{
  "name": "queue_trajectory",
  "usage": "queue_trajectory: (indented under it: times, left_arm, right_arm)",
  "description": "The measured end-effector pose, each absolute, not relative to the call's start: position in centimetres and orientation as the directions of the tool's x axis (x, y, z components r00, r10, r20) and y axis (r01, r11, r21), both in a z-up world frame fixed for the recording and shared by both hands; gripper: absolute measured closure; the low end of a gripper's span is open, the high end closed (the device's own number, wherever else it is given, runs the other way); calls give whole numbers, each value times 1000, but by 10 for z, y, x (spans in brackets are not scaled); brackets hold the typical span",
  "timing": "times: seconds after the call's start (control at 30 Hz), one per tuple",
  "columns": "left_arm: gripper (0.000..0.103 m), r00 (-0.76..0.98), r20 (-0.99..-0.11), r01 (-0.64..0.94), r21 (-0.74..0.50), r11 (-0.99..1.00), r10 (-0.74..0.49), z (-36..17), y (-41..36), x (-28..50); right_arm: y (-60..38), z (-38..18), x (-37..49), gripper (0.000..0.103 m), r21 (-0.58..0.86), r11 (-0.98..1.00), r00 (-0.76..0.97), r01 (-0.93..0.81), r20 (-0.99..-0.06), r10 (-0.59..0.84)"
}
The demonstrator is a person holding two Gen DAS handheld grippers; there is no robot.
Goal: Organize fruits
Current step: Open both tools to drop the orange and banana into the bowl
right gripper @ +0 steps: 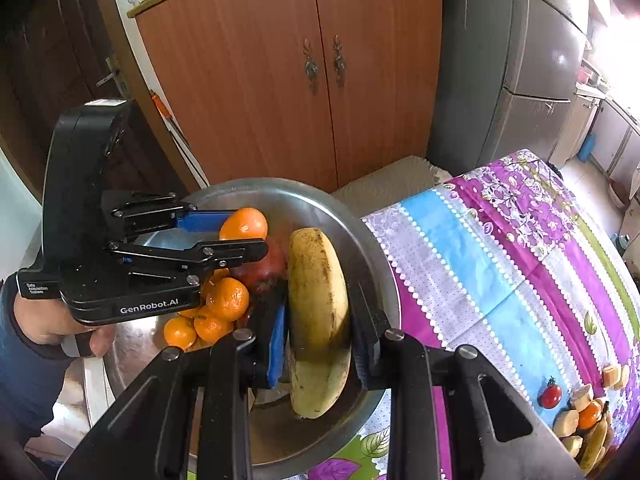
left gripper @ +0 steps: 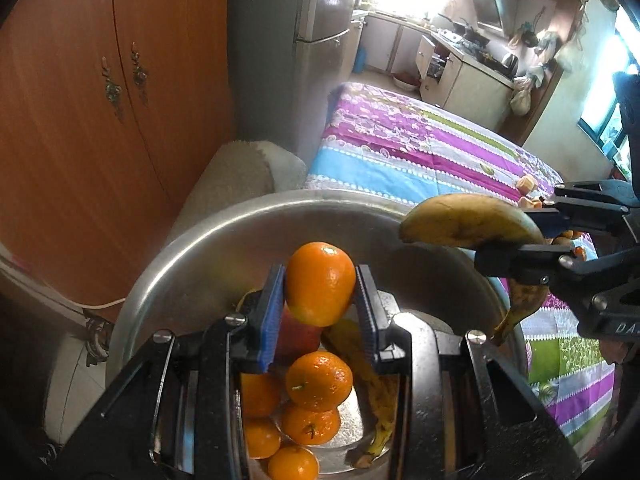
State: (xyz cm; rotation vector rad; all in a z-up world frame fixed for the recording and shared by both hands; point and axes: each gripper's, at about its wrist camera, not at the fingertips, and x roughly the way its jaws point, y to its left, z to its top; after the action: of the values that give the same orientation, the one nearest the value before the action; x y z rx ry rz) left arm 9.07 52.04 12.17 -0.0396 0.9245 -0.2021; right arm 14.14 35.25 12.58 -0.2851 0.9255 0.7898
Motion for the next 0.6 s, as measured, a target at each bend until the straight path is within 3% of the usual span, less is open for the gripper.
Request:
queue_trajectory:
  times: [0.5,0.6]
  left_arm:
    - [67,557,-808,164,-121,979,-193,115,516,97]
    - [63,570,-798,155,-127,980,-194,119,519,94]
  right_arm:
    - [359,100,145,73,90,697,321,-711,-841,436]
    - [361,97,146,72,92,698,319,-710,-842,435]
